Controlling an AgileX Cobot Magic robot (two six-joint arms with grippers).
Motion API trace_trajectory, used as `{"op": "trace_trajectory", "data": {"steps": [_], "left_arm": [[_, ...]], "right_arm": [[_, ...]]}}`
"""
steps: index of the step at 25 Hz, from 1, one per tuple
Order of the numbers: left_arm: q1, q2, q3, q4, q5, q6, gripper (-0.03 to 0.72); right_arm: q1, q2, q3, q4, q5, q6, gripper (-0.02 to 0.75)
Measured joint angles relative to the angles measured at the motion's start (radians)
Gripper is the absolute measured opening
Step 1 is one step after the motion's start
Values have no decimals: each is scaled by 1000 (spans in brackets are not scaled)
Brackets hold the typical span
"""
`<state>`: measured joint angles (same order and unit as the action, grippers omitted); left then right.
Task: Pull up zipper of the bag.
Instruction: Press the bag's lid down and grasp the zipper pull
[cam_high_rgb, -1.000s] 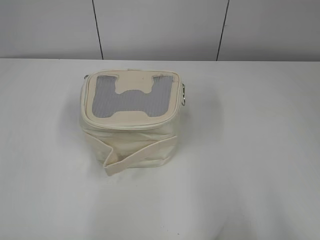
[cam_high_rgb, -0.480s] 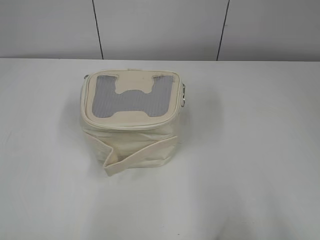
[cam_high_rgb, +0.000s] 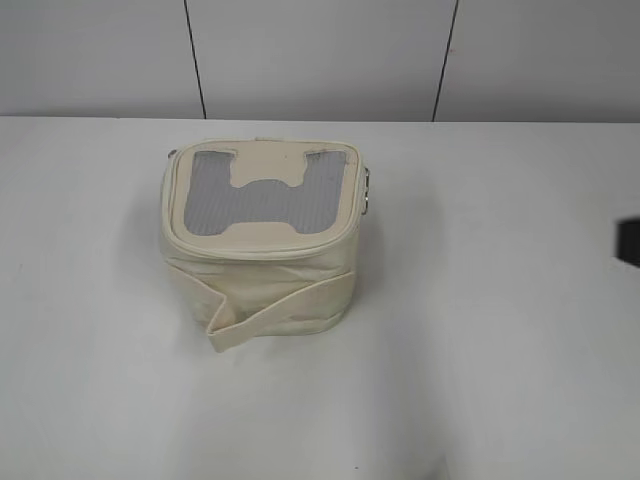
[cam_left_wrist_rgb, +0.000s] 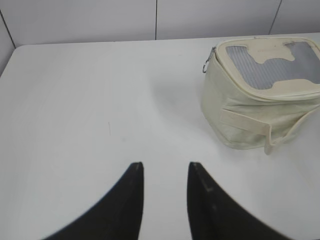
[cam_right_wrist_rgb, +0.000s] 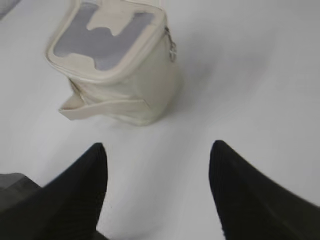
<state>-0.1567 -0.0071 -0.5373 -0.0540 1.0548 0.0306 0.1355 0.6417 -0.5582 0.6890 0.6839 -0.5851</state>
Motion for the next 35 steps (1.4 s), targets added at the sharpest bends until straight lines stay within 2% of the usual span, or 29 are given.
{"op": "trace_trajectory", "data": {"steps": [2, 4, 5, 7, 12, 18, 22, 26, 28, 30, 32, 33, 35], "left_arm": [[-1, 0, 0, 0, 0, 0, 241], [-3, 0, 0, 0, 0, 0, 241], [-3, 0, 0, 0, 0, 0, 241], [-3, 0, 0, 0, 0, 0, 241], [-3, 0, 0, 0, 0, 0, 241], [-3, 0, 0, 0, 0, 0, 241], [-3, 0, 0, 1, 0, 0, 241], [-3, 3, -1, 2, 1, 0, 241], [-8, 48, -19, 3, -2, 0, 241], [-17, 133, -52, -7, -55, 0, 235], [-40, 262, -80, -34, -150, 0, 198], [-60, 324, -90, -60, -218, 7, 183], [-111, 479, -100, -120, -356, 50, 162]], "right_arm": [[1, 245, -66, 232, -36, -230, 499], [19, 456, -162, 385, -38, -443, 494], [41, 575, -236, 443, -29, -527, 494], [79, 791, -401, 485, 9, -623, 493], [172, 1275, -921, 433, 218, -648, 493], [282, 1620, -1423, 266, 361, -496, 490], [327, 1735, -1592, 240, 401, -433, 479], [362, 1800, -1658, 210, 397, -391, 454], [372, 1815, -1660, 187, 394, -382, 400], [379, 1824, -1661, 176, 391, -378, 250], [379, 1825, -1663, 167, 388, -370, 99], [379, 1825, -1663, 165, 388, -368, 64], [380, 1825, -1663, 160, 388, -366, 60]]}}
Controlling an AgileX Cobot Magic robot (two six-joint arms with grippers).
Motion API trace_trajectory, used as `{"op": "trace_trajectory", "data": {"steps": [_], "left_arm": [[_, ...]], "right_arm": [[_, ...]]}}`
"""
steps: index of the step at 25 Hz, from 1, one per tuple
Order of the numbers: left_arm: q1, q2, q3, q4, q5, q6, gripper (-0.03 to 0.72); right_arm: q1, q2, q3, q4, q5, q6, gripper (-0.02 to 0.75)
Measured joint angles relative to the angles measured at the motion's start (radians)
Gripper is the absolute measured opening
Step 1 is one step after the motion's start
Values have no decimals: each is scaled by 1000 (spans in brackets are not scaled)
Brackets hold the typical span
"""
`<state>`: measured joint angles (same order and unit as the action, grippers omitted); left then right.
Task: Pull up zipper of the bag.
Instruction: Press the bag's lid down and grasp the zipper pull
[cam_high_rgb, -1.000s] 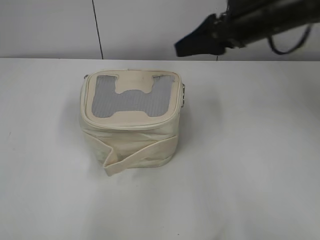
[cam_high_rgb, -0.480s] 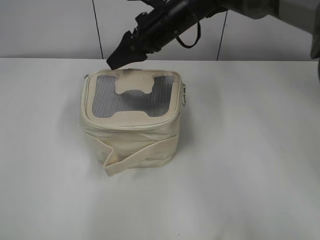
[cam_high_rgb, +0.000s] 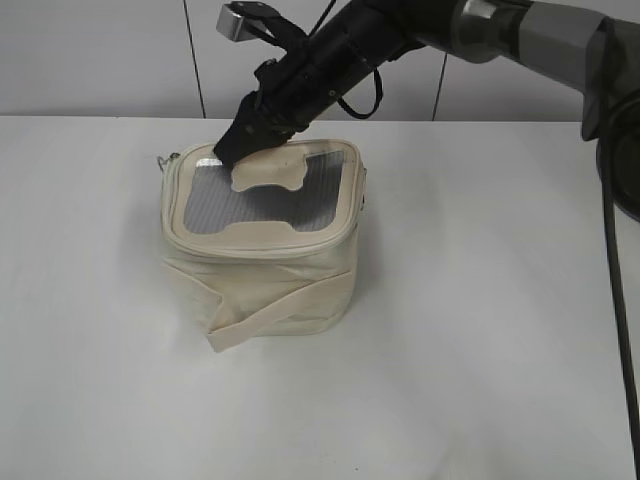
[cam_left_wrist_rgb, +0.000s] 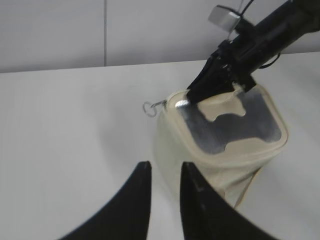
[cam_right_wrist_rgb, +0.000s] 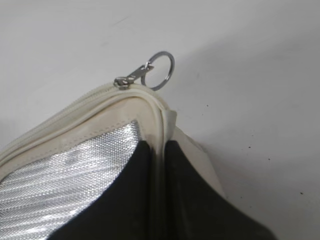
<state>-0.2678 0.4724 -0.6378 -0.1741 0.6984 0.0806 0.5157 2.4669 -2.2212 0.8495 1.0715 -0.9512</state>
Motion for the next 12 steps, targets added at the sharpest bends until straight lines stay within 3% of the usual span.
{"op": "trace_trajectory", "data": {"steps": [4, 7, 8, 10, 12], "left_arm": [[-50, 322, -40, -84, -253, 102, 155], [5, 554, -96, -199, -324, 268, 149], [36, 610, -124, -281, -318, 350, 145], [139, 744, -192, -519, -247, 629, 135], [262, 870, -251, -867, -62, 939, 130]], "right_arm": [[0, 0, 0, -1, 0, 3, 60], [0, 0, 0, -1, 1, 5, 57], [0, 0, 0, -1, 1, 6, 57], [0, 0, 0, -3, 1, 7, 57], [0, 0, 0, -4, 1, 13, 57]]}}
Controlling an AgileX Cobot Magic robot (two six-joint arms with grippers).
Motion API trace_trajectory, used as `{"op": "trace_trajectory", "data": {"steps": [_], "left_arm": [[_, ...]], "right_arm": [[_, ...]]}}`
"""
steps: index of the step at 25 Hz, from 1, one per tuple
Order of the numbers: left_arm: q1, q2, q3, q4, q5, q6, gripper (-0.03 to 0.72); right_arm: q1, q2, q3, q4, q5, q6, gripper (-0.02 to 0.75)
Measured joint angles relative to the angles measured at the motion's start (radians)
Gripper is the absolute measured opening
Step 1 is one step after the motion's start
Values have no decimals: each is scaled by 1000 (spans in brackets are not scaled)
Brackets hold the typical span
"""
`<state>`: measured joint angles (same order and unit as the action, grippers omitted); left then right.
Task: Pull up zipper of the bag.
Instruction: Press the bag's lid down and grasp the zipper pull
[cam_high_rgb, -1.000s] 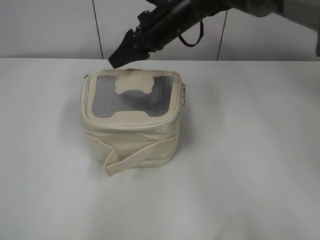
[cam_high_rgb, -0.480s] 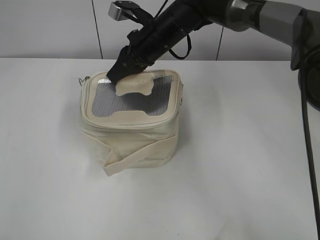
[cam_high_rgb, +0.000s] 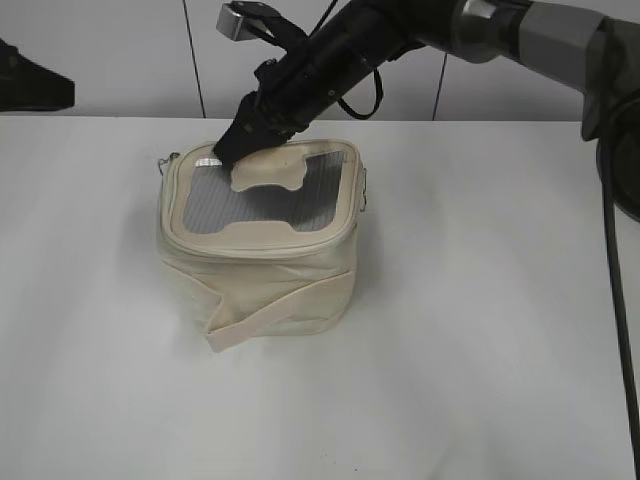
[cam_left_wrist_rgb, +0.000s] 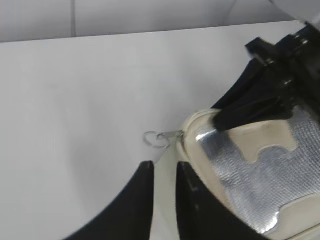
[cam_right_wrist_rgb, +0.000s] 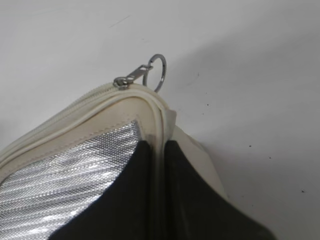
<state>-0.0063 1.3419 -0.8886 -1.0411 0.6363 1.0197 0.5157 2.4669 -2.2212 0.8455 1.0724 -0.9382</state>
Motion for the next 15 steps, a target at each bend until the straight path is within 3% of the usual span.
{"op": "trace_trajectory", "data": {"steps": [1, 3, 6, 10, 15], "left_arm": [[66, 68, -28, -147, 111, 151, 131], [161, 189, -80, -302, 276, 373, 154], [224, 352, -148, -337, 376, 574, 294], [188, 515, -181, -344, 381, 780, 491], [69, 595, -185, -324, 248, 983, 526]], "right_arm": [[0, 0, 0, 0, 0, 6, 57], [0, 0, 0, 0, 1, 18, 57], [0, 0, 0, -1, 2, 23, 57], [0, 0, -1, -1, 2, 28, 56], [0, 0, -1, -1, 3, 28, 56]]}}
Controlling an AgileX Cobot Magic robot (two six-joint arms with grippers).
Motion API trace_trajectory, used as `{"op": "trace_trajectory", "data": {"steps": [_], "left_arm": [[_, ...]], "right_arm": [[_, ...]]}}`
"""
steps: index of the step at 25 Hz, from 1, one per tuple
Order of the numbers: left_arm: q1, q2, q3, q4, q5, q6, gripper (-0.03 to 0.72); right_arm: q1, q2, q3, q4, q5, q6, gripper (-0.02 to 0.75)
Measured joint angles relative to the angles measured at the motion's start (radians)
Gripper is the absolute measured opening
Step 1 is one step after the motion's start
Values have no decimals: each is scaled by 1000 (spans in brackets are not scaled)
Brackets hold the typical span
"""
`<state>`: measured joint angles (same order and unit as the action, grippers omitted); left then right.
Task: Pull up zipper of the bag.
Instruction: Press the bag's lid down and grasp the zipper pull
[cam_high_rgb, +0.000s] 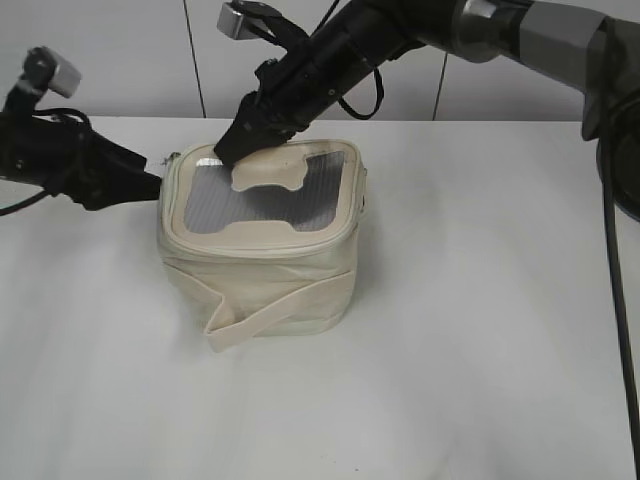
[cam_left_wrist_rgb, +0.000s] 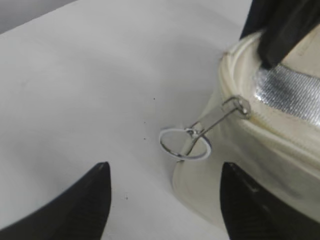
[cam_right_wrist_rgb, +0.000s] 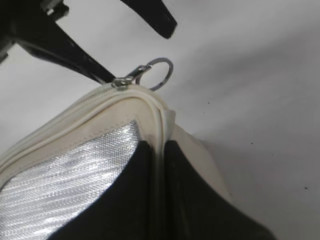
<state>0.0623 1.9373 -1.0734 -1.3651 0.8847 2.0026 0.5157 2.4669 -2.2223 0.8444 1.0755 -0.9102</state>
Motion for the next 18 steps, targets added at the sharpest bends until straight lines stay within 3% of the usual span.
{"op": "trace_trajectory", "data": {"steps": [4, 13, 18], "left_arm": [[-62, 2, -3, 1, -106, 75, 529], [-111, 2, -15, -25, -200, 149, 527], [-130, 11, -34, -29, -201, 154, 453]], "right_arm": [[0, 0, 0, -2, 0, 7, 56], [-1, 0, 0, -2, 1, 10, 55], [-1, 0, -1, -2, 2, 10, 55]]}}
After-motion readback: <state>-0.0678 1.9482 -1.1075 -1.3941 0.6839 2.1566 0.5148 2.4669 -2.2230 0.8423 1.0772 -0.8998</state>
